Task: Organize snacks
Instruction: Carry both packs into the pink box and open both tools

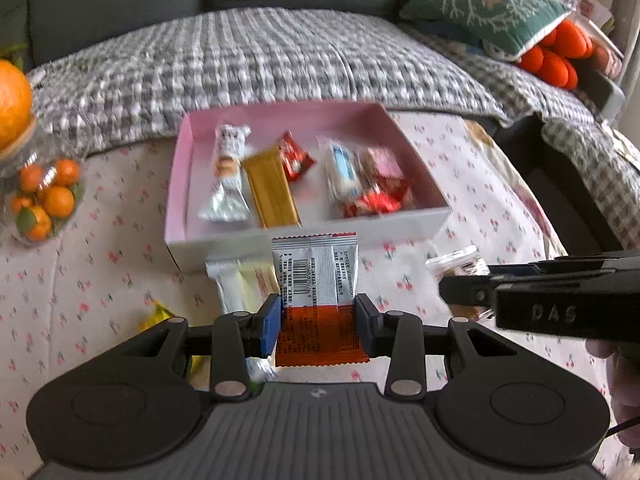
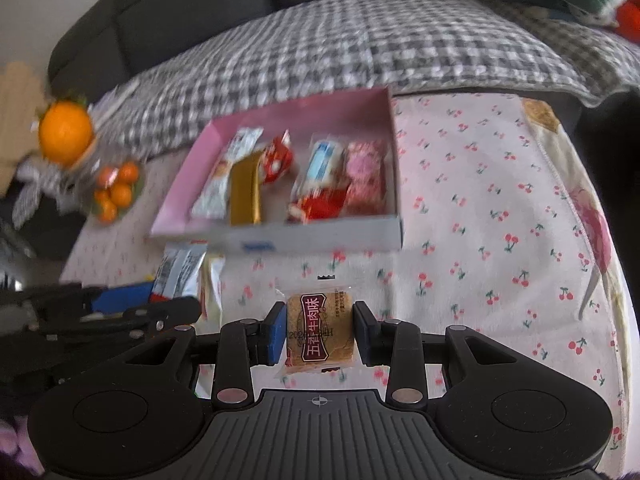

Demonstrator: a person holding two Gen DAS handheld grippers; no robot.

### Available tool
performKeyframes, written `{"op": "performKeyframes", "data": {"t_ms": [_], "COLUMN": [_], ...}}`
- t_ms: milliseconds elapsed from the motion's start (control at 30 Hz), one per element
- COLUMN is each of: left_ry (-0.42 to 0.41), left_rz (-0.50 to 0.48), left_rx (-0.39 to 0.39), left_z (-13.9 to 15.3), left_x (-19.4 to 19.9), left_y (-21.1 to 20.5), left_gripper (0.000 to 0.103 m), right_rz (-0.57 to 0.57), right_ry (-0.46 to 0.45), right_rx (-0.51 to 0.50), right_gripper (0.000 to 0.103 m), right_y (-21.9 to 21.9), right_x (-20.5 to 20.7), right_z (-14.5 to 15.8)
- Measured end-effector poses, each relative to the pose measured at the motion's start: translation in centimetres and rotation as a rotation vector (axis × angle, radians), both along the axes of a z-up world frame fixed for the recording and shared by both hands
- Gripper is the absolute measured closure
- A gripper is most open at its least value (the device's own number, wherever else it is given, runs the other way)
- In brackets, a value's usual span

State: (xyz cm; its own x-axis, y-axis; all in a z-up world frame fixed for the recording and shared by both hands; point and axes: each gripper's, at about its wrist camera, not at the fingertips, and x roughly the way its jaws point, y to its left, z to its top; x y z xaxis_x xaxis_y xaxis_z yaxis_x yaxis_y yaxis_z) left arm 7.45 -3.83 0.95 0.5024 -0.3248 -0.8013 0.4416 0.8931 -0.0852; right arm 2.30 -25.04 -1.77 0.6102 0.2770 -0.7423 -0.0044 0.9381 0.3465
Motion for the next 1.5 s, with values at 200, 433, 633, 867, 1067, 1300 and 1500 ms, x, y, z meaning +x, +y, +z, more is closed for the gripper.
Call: {"op": "performKeyframes", "data": {"t_ms": [200,433,633,867,1067,1300,1500], "left_ry": [-0.019,-0.024,0.021,0.040,0.015,-0.055,-0.054], "left_rz": [0.005,-0.006,-0.016,-0.043,-0.071,-0.082,-0.071], "left_rx": [-0.035,-0.045,-0.042,-0.035,-0.023,0.008,-0.012], "left_z": [1.0,0.6,-1.6,-3.4,-3.9,-3.6,-2.7], "left_x": [2.8,6.0,8.4,9.9,10.6,10.2,9.3], "left_y": [-0.6,-2.0,-3.2,-4.0,-4.7,-5.2,-4.4], "left_gripper": [0.067,0.067,0.067,0.067,0.064,0.047,0.037], "right_rz": [-0.071,-0.095,-0.102,-0.090,-0.101,-0.140,-0.128], "right_ry": [-0.014,-0.051,-0.066,-0.081,-0.110,-0.125,-0.130], "right_rx": [0.064,0.062,0.052,0.023,-0.009,0.024,-0.005], "right_gripper": [0.069,0.068,0.068,0.068,0.066,0.043,0.035], "right_y": [-1.1,-1.6,-2.2,-2.1,-1.9,-2.8,-2.5], "right_x": [2.8,7.6,11.9,15.0,15.9,15.4,13.7], "right_z": [1.0,0.6,-0.3,-1.3,-1.4,-0.7,0.4]}}
